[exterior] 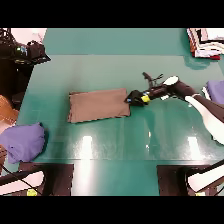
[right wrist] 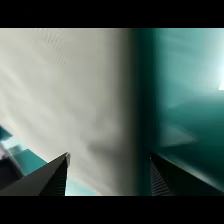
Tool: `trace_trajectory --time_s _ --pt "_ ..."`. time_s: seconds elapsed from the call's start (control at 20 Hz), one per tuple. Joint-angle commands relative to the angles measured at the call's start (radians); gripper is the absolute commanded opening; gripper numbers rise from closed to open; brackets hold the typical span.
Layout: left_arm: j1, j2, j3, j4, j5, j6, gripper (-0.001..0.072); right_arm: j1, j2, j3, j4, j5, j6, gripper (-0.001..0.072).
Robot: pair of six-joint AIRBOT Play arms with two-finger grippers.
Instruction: Fold the shirts.
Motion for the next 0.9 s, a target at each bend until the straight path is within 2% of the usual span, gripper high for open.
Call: trace_trajectory --time_s 0.0,0.15,0.2,0.25,0.35,0.5,0.85 --pt "0.000 0.000 -0.002 -0.003 0.005 0.009 0.0025 0.110 -0.112 0.128 0.056 -0.026 -0.002 0.0554" --pt "0.000 0.000 -0.002 -0.011 0.002 0.009 0.0025 0.163 -0.177 0.245 0.068 -0.035 -0.004 0.0263" --pt "0.000 0.000 -0.002 -0.023 -0.002 0.010 0.0025 0.169 -0.188 0.278 0.064 -0.034 -0.012 0.0096" --pt "0.000 0.000 -0.002 -0.035 -0.003 0.010 0.0025 0.169 -0.192 0.304 0.063 -0.036 -0.023 0.0014" --pt "-0.002 0.000 -0.002 -0.058 -0.008 0.010 0.0024 0.149 -0.189 0.352 0.051 -0.030 -0.025 0.0014" --pt "-0.074 0.000 -0.002 -0.048 -0.030 0.031 0.0023 0.056 -0.136 0.406 -0.038 -0.001 0.026 0.0014" --pt "-0.364 0.000 -0.002 -0.049 0.030 0.034 0.0025 -0.395 0.145 0.404 -0.313 0.106 0.062 0.0014"
